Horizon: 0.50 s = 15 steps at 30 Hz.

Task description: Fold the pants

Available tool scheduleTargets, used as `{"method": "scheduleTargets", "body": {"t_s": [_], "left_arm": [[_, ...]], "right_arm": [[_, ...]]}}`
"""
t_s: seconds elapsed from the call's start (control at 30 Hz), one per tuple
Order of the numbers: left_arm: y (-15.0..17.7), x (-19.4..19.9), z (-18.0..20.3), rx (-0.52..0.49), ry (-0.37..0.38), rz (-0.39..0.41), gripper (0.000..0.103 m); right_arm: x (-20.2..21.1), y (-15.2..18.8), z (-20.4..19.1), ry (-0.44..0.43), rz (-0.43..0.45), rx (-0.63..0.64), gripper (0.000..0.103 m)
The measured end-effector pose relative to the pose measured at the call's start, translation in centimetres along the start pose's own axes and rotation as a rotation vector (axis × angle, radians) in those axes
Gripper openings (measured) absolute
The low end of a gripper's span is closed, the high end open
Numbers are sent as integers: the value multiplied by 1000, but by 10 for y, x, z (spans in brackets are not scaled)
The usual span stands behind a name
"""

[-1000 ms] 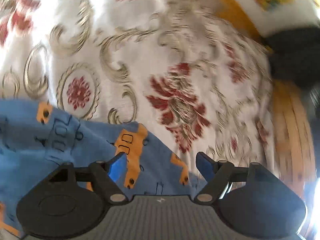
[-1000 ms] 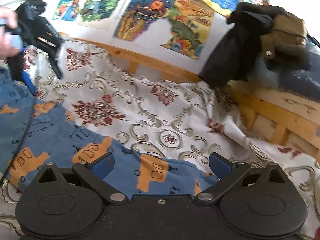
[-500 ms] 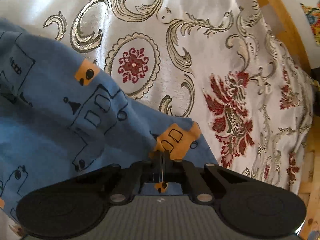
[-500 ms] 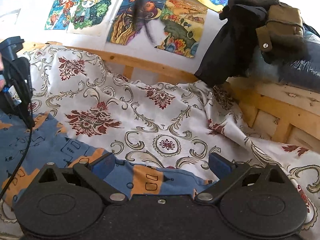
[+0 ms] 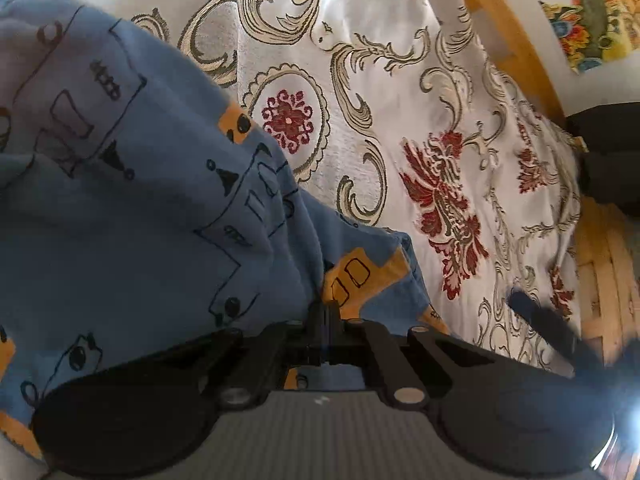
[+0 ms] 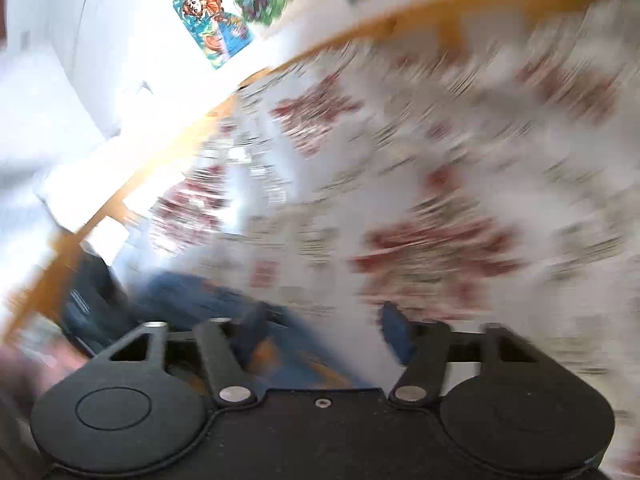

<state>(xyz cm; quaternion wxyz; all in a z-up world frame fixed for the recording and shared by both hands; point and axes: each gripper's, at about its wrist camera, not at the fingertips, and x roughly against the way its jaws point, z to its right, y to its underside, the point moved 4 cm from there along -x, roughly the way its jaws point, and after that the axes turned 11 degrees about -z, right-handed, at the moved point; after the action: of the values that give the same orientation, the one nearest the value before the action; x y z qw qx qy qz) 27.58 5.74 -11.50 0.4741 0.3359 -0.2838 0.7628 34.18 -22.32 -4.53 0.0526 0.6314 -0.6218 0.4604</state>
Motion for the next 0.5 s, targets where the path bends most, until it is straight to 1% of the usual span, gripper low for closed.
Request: {"method": "scheduleTargets", "body": {"t_s": [0.07,0.13,0.17,0.3,0.43,0.5], "left_arm": [[3,1,-3,-14,12,11,0],[3,1,-3,-18,22,15,0],[3,2,-4,-17,27,15,0],[3,2,-5,-28,35,11,0],[3,2,-6,-32,43,9,0],[3,2,-6,-34,45,9,0]], "right_arm": [[-28,-17,1,-144,-108,-95,55],[-48,-26,-1,-197,-177,-136,55],[-59,-28,-2,-215,-213,-151,53],[-87,-34,-6,-219,-304,-183,52],[-104,-32,-6,-210,-399,-228,52],[-107,-32,-6,-199,-416,-255,52]]}}
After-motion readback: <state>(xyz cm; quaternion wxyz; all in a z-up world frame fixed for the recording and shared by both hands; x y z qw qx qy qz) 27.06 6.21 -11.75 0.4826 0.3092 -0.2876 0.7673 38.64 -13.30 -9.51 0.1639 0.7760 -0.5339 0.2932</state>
